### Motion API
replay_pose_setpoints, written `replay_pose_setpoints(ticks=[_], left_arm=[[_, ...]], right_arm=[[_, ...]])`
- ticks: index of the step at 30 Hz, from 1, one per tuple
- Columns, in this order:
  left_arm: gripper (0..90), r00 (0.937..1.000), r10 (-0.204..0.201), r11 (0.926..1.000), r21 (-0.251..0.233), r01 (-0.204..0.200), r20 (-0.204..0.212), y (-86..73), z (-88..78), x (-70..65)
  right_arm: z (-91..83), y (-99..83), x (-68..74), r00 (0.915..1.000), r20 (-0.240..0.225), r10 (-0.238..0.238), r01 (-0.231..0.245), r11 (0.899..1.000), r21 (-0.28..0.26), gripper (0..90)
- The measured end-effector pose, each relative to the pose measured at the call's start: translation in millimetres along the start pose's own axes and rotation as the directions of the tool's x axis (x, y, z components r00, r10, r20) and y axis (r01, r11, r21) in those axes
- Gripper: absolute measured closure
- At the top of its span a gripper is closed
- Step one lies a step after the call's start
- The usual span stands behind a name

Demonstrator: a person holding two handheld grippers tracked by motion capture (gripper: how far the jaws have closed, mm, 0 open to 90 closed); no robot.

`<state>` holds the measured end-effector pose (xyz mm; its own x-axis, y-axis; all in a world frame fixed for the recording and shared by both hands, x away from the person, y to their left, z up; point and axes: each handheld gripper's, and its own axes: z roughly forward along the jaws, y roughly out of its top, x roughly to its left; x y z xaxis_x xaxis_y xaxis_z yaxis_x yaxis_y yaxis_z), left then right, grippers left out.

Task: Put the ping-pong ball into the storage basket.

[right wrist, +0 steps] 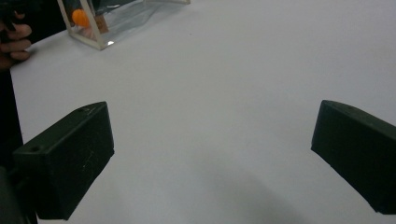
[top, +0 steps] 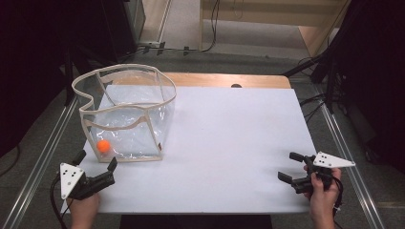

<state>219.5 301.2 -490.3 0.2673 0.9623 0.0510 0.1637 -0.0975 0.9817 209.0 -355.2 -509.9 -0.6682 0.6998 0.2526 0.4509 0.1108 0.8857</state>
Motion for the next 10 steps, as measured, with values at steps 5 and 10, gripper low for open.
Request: replay_pose_setpoints(ticks=[5, 10], left_arm=[[0.0, 1.0, -0.007, 1.0, -0.006, 0.007, -0.004, -0.1, -0.7, 1.2], [0.0, 1.0, 0.01, 1.0, -0.002, -0.01, -0.001, -0.1, 0.0, -0.5]], right_arm=[[-0.8, 0.2, -1.4, 0.9999, 0.005, -0.01, 0.01, 1.0, -0.027, 0.0], [-0.4, -1.5, -4.3, 0.9999, 0.015, -0.007, 0.008, 0.999, -0.036, 0.0]])
